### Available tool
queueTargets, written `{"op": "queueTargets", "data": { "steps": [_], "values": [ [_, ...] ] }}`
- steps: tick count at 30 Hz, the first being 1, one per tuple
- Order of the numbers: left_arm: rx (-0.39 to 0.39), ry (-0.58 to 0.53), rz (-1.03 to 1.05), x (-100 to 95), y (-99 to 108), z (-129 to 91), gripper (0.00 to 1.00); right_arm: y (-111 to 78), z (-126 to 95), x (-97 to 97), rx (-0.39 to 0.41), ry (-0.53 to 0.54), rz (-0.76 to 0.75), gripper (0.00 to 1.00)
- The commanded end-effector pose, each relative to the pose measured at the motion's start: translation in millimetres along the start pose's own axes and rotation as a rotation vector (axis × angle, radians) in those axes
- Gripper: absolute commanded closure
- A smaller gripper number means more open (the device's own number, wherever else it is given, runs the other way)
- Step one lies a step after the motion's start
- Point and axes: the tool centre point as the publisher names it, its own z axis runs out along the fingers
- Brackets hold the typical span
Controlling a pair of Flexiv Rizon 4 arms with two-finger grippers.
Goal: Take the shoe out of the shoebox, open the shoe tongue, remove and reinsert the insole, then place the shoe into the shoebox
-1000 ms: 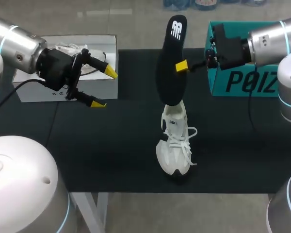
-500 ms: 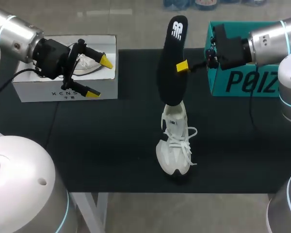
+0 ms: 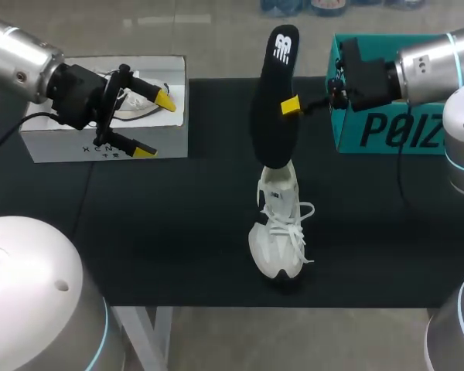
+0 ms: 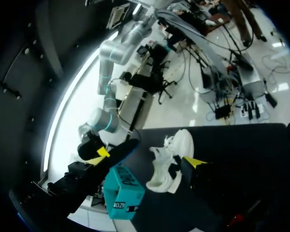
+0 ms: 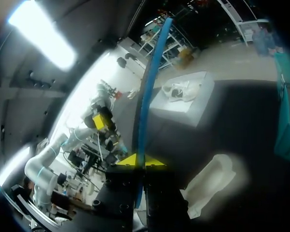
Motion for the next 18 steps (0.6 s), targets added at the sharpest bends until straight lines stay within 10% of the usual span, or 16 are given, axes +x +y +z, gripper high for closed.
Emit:
{"op": "queueTargets", "data": {
  "steps": [1, 11, 18],
  "values": [
    [-0.002, 0.002, 0.0, 0.1, -1, 0, 0.0, -0.2, 0, 0.4, 0.002, -0.004, 0.001, 1.0],
    [-0.002, 0.002, 0.0, 0.1, -1, 0, 0.0, -0.2, 0, 0.4, 0.002, -0.004, 0.001, 1.0],
    [-0.018, 0.224, -0.251, 15.0, -1, -8, 0.0, -0.2, 0, 0.4, 0.002, -0.004, 0.001, 1.0]
  ]
}}
